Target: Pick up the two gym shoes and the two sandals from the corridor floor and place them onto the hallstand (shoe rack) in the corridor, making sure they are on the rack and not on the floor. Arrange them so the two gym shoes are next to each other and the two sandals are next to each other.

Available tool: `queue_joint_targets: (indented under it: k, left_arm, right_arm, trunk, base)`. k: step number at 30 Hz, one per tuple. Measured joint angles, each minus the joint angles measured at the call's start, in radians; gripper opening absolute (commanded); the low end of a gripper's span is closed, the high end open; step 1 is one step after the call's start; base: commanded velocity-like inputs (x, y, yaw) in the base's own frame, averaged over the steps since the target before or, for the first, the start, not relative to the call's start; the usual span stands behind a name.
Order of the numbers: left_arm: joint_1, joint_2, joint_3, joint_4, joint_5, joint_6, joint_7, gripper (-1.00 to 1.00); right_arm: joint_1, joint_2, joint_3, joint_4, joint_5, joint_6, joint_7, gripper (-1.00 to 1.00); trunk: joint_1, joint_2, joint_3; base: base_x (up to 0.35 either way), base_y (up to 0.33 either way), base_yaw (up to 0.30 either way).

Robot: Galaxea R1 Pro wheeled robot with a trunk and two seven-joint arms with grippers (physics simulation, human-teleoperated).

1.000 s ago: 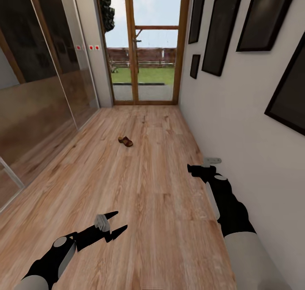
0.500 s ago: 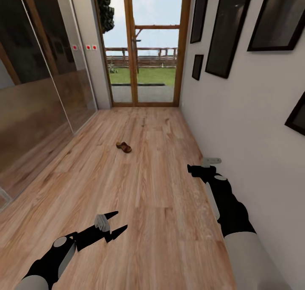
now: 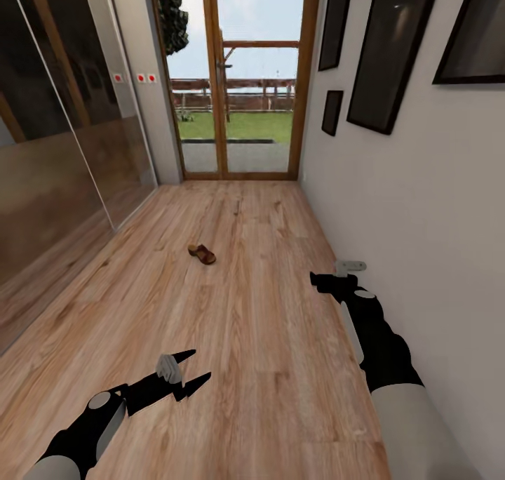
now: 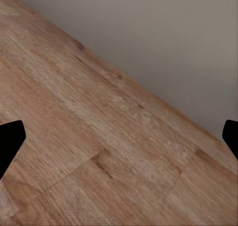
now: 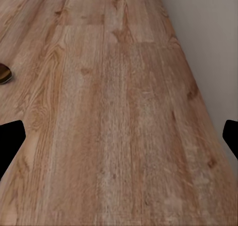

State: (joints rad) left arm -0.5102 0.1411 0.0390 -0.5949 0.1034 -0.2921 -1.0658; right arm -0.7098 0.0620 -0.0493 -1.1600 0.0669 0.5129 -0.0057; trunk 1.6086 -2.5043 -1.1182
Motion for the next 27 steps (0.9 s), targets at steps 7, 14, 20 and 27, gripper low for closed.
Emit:
queue_joint_targets:
  k: [7, 14, 20, 27]
  left_arm:
    - [0.0, 0.0, 0.0, 0.0, 0.0, 0.0, 0.0, 1.0]
    - [0.0, 0.0, 0.0, 0.0, 0.0, 0.0, 0.0, 1.0]
    - [0.0, 0.0, 0.0, 0.0, 0.0, 0.0, 0.0, 1.0]
    - [0.0, 0.0, 0.0, 0.0, 0.0, 0.0, 0.0, 1.0]
  right_arm:
    - [0.0, 0.0, 0.0, 0.0, 0.0, 0.0, 0.0, 1.0]
    - [0.0, 0.0, 0.0, 0.0, 0.0, 0.0, 0.0, 1.0]
    - [0.0, 0.0, 0.0, 0.0, 0.0, 0.0, 0.0, 1.0]
    - [0.0, 0.0, 0.0, 0.0, 0.0, 0.0, 0.0, 1.0]
  trunk:
    - [0.0, 0.0, 0.0]
    - [0.0, 0.0, 0.0]
    - [0.0, 0.0, 0.0]
    - [0.0, 0.0, 0.0]
  base:
    - [0.349, 0.0, 0.0]
    - [0.349, 0.0, 0.0]
    - [0.349, 0.0, 0.0]
    - [0.349, 0.0, 0.0]
